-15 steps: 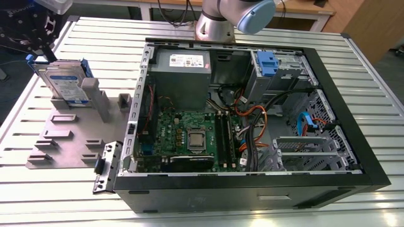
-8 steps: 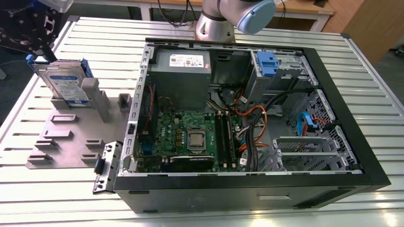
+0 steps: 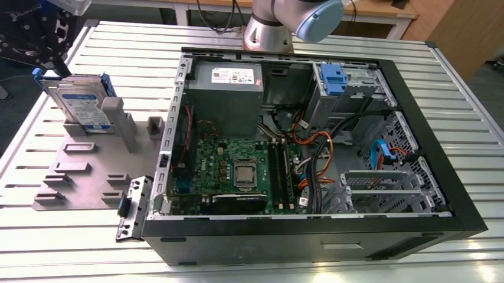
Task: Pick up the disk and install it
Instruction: 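Pick up the disk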
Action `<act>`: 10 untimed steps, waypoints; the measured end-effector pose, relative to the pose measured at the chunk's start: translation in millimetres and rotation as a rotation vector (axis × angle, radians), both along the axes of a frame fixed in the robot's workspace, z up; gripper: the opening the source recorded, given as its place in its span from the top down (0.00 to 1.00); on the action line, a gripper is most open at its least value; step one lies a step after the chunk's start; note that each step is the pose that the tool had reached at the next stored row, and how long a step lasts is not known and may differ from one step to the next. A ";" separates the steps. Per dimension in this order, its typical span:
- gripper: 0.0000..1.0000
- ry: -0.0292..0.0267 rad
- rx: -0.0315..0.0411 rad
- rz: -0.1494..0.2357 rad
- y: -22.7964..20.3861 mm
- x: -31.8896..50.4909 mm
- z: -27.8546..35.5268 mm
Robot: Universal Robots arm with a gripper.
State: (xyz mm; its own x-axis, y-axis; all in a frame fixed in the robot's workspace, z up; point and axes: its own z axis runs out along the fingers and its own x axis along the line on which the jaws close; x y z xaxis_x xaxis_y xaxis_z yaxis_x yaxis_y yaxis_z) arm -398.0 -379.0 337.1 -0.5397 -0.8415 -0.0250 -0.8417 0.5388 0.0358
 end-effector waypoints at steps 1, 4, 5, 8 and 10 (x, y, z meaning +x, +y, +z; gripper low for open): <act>0.89 0.0001 0.0000 0.001 0.0 0.0 0.0; 0.89 0.0001 0.0000 0.003 0.0 0.0 0.0; 0.89 0.0000 0.0000 0.003 0.0 0.0 0.0; 0.89 0.0001 0.0000 0.003 0.0 0.0 0.0; 0.89 0.0000 0.0000 0.003 0.0 0.0 0.0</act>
State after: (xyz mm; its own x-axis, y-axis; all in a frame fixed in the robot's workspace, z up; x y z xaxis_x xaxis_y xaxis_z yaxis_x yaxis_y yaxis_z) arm -398.0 -379.0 337.1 -0.5375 -0.8429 -0.0250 -0.8431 0.5366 0.0358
